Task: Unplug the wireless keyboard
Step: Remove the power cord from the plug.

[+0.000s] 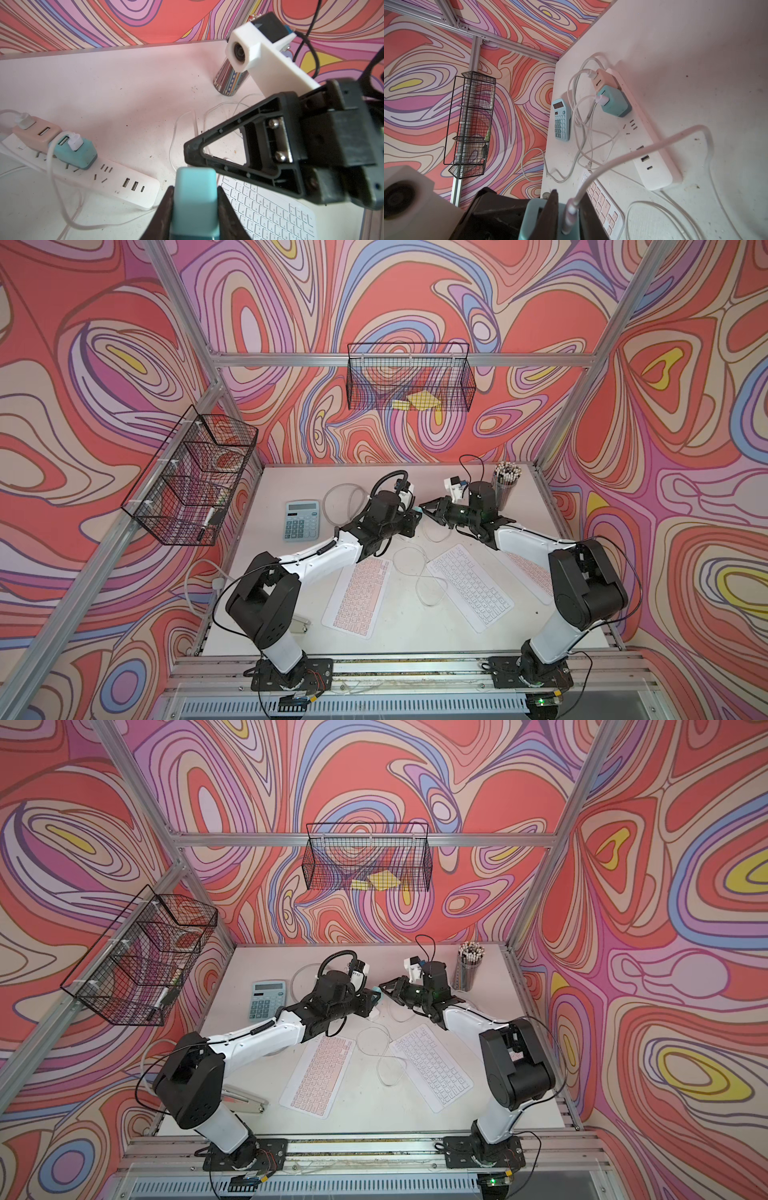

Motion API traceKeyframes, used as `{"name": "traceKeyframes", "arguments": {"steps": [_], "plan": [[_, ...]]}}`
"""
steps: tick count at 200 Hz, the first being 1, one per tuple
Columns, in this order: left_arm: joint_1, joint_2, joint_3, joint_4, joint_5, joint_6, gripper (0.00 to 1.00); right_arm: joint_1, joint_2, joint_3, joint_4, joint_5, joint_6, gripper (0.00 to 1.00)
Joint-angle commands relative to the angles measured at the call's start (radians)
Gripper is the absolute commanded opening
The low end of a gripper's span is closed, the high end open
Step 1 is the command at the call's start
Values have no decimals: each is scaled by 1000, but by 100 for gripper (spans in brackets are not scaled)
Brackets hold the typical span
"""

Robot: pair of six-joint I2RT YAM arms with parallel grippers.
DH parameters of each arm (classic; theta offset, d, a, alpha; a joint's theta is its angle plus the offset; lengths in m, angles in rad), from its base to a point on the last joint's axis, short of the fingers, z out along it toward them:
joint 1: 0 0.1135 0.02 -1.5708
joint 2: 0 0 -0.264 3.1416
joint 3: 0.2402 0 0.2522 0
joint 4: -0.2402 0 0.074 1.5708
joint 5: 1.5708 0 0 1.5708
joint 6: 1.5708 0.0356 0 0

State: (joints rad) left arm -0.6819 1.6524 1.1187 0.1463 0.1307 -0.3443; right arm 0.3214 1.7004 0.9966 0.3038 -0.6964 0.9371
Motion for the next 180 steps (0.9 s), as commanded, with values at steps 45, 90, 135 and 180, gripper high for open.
{"name": "traceKeyframes", "arguments": {"steps": [45, 90, 135, 180], "plan": [[-6, -2, -4, 85, 7, -19, 0, 5, 34, -28, 77, -4, 52, 0], [-5, -63, -85, 191, 13, -23, 0, -28, 58, -41, 121, 12, 105, 0], [-5, -87, -137, 252, 28, -35, 0, -89, 54, -69, 155, 72, 122, 0], [-5, -100, -142, 205, 14, -22, 0, -176, 51, -42, 115, 89, 66, 0]]}}
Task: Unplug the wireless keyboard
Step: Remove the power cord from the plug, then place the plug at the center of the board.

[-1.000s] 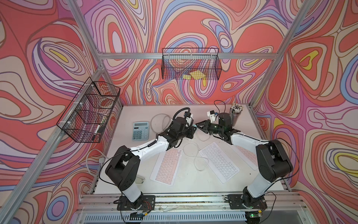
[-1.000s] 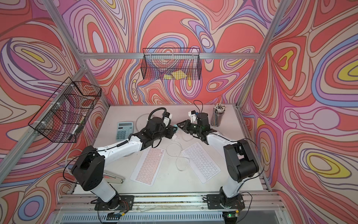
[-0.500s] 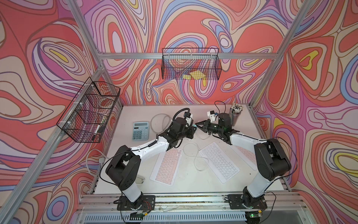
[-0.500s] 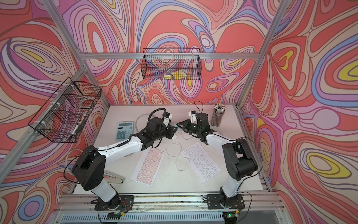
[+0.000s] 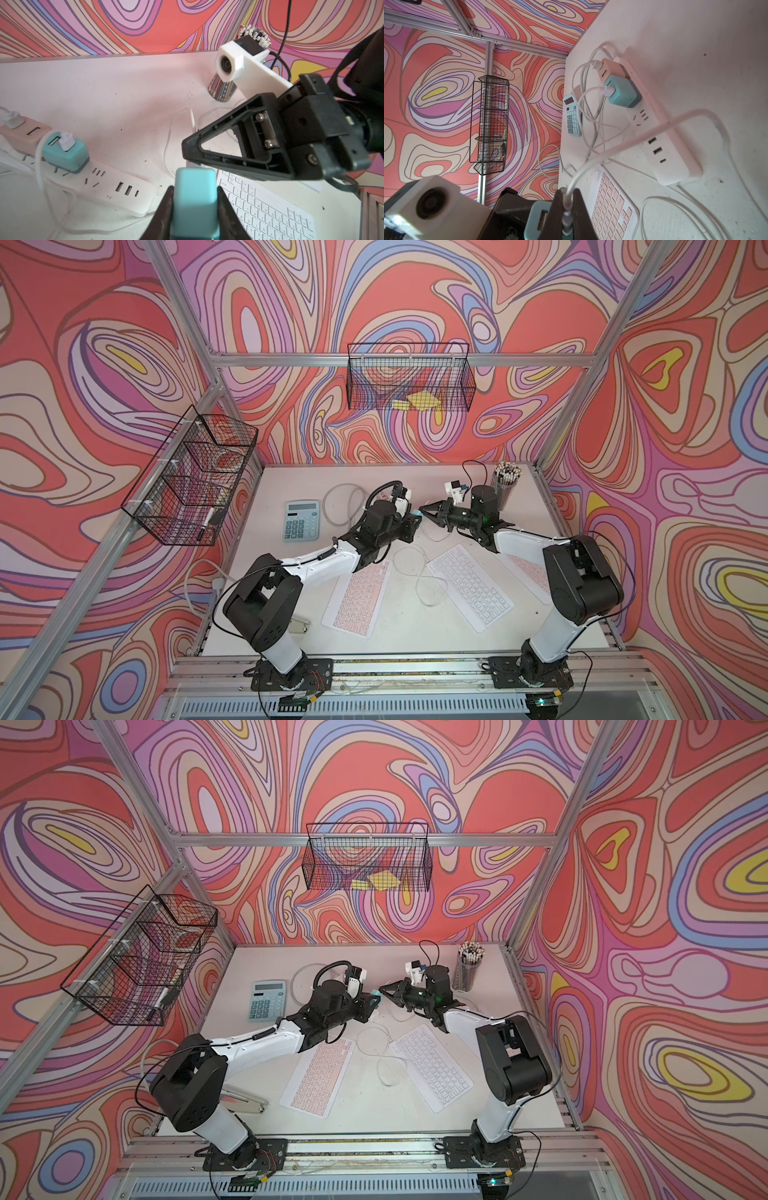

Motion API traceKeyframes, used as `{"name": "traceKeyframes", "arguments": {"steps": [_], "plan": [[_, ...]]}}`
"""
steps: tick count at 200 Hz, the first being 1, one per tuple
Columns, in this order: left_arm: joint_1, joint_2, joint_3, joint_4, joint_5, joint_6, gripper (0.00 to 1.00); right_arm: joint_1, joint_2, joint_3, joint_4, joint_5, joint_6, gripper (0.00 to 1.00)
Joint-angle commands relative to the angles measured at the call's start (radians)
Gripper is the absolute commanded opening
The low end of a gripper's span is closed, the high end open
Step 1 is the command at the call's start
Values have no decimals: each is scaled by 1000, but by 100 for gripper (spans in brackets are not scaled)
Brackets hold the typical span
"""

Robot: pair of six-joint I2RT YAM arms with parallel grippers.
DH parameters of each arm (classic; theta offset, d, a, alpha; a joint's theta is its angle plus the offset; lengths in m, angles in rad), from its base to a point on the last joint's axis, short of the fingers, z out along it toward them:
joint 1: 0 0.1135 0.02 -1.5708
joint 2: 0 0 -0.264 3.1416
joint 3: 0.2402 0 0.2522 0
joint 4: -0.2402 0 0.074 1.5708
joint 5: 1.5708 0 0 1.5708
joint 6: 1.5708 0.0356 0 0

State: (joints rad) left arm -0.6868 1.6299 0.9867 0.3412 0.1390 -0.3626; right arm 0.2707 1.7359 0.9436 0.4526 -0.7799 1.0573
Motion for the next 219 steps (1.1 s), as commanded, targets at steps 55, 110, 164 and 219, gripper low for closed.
{"name": "traceKeyframes", "arguments": {"steps": [55, 110, 164, 219], "plan": [[0, -93, -29, 20, -3, -7, 0, -187, 30, 79, -66, 167, -97, 0], [1, -33, 61, -82, 16, -20, 0, -191, 30, 161, -232, 195, -315, 0], [2, 132, 312, -306, 49, -99, 0, -189, 13, 115, -243, 232, -577, 0], [3, 361, 600, -531, 16, -191, 0, -190, 30, 105, -270, 289, -727, 0]]}}
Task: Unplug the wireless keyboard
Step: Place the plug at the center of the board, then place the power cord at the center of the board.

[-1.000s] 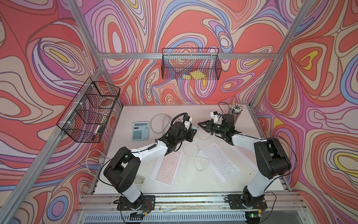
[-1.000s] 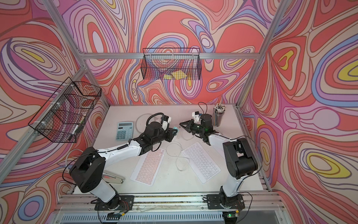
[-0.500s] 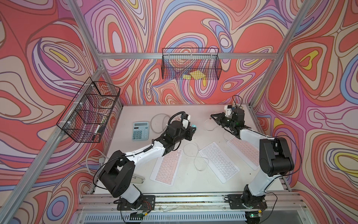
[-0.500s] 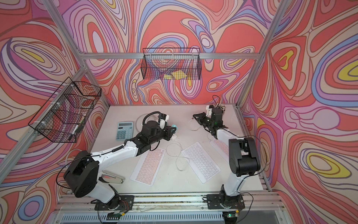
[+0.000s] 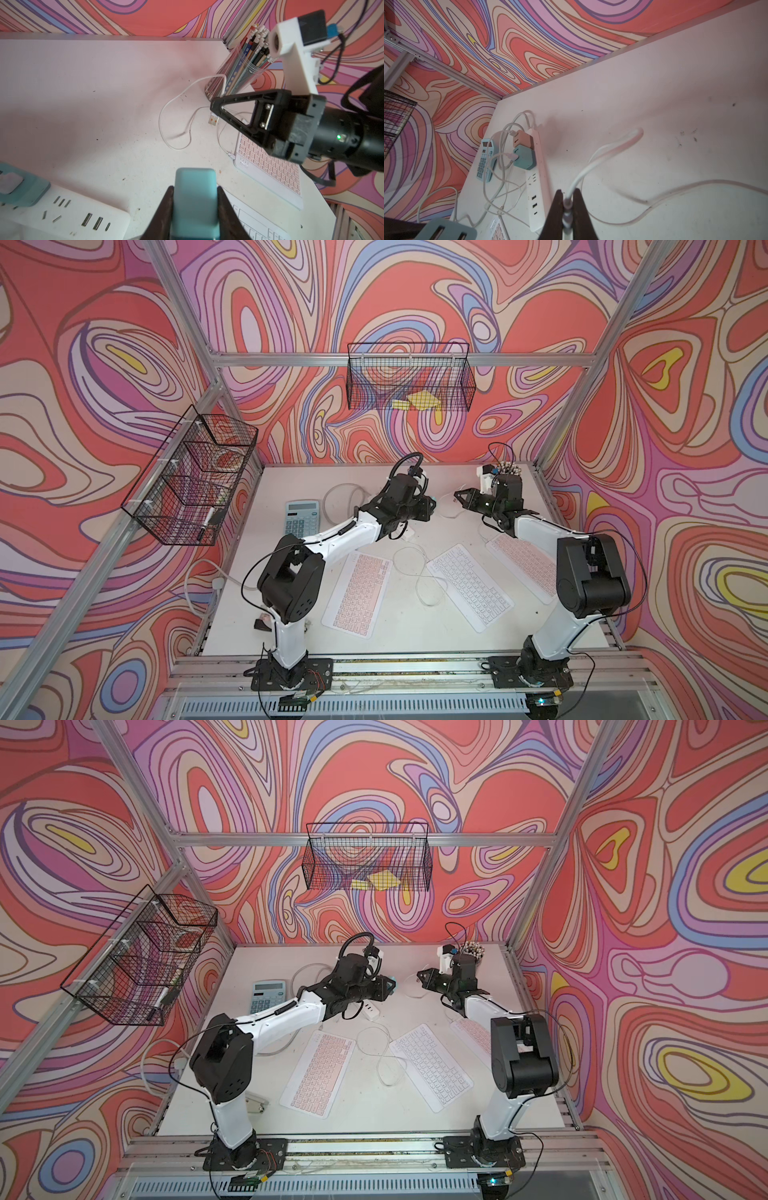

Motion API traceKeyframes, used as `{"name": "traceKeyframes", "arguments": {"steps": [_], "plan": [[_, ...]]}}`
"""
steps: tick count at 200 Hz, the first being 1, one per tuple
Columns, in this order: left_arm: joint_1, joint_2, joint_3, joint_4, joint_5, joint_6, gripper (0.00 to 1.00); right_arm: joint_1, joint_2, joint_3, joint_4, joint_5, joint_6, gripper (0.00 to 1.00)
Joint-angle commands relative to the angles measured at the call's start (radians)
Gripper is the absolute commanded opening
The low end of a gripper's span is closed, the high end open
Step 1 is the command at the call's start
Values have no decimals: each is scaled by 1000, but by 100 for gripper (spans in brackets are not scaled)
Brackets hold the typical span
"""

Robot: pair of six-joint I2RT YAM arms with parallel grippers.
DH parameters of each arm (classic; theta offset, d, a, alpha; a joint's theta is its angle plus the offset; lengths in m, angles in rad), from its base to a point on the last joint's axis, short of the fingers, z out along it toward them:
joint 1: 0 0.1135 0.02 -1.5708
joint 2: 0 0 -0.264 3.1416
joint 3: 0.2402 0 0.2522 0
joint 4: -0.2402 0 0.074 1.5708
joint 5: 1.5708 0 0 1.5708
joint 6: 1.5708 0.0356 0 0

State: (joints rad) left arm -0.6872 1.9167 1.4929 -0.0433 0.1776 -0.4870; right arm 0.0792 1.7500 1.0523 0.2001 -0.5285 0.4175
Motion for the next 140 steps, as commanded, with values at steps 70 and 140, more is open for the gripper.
{"name": "traceKeyframes", "arguments": {"steps": [70, 140], "plan": [[3, 344, 421, -377, -47, -159, 0, 3, 119, 45, -123, 177, -75, 0], [15, 449, 466, -345, 3, -259, 0, 2, 207, 103, -231, 229, -87, 1]]}}
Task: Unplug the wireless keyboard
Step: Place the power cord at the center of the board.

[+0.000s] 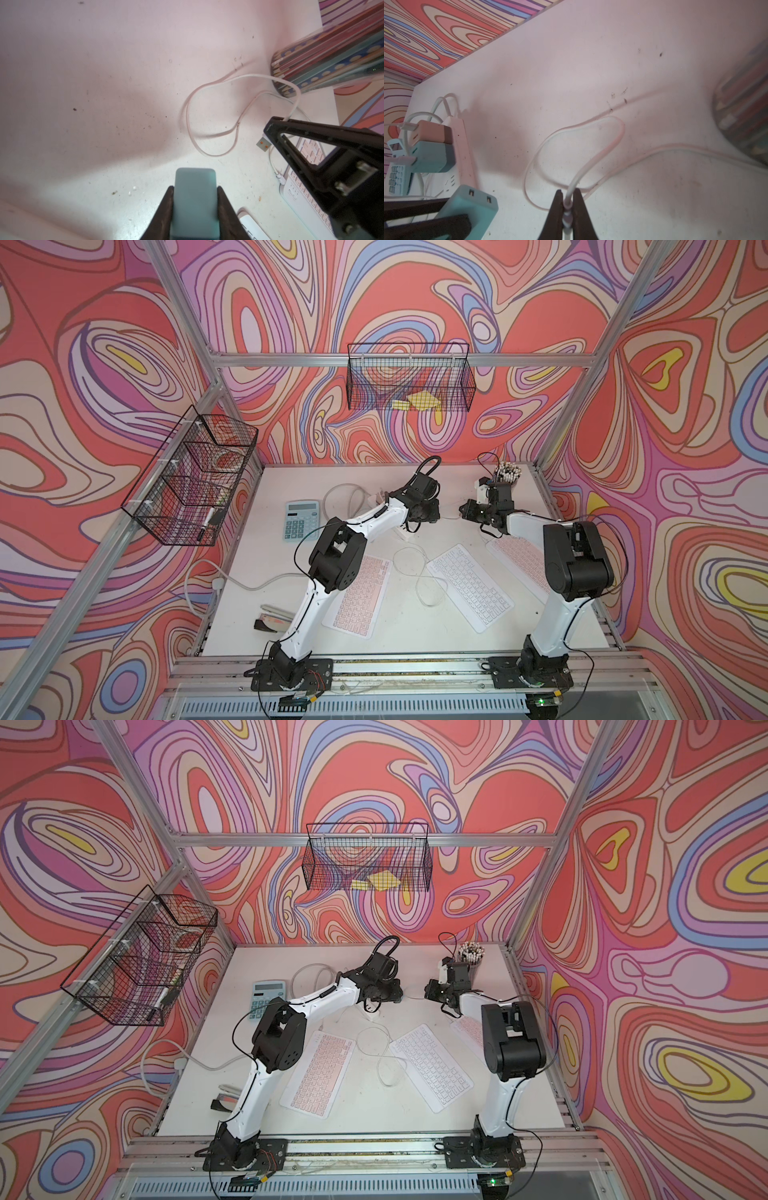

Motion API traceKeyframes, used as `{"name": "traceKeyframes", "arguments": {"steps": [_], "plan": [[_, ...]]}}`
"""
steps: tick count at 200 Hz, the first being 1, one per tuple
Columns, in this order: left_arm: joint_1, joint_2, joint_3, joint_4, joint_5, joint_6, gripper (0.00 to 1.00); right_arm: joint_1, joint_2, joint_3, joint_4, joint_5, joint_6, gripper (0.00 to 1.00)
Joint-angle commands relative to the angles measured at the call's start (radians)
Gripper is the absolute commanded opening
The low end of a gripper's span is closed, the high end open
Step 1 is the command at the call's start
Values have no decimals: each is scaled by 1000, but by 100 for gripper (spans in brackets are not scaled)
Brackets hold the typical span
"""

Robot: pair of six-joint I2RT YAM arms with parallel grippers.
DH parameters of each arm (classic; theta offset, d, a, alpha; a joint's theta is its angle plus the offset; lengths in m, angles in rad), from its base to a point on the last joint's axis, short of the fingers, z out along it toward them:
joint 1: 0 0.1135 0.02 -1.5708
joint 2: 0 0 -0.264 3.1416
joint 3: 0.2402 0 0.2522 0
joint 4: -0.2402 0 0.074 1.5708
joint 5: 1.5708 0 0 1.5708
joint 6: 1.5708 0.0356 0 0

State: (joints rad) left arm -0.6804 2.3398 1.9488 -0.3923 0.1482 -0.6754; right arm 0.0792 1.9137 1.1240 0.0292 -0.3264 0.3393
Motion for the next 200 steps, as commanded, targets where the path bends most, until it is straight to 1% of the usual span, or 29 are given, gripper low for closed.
{"name": "traceKeyframes", "arguments": {"steps": [1, 37, 63, 79, 97, 116, 136, 161, 200], "plan": [[9, 26, 9, 7, 34, -73, 0, 2, 45, 32, -61, 27, -8, 1], [8, 40, -31, 45, 46, -125, 0, 3, 68, 41, -83, 43, 7, 2], [8, 59, -58, 120, 91, -180, 0, 3, 75, 58, -121, 76, 16, 6], [7, 75, -55, 122, 107, -197, 0, 3, 68, 58, -132, 94, 18, 9], [4, 82, -52, 107, 92, -195, 7, 3, 59, 70, -159, 108, 7, 13], [2, 79, -59, 86, 76, -191, 23, 3, 44, 80, -187, 127, -13, 17], [2, 69, -70, 79, 58, -190, 32, 3, 23, 87, -212, 143, -30, 22], [2, 56, -65, 62, 41, -176, 42, 3, -7, 99, -240, 153, -55, 31], [2, 40, -31, 8, -2, -127, 52, 7, -50, 129, -313, 166, -121, 32]]}}
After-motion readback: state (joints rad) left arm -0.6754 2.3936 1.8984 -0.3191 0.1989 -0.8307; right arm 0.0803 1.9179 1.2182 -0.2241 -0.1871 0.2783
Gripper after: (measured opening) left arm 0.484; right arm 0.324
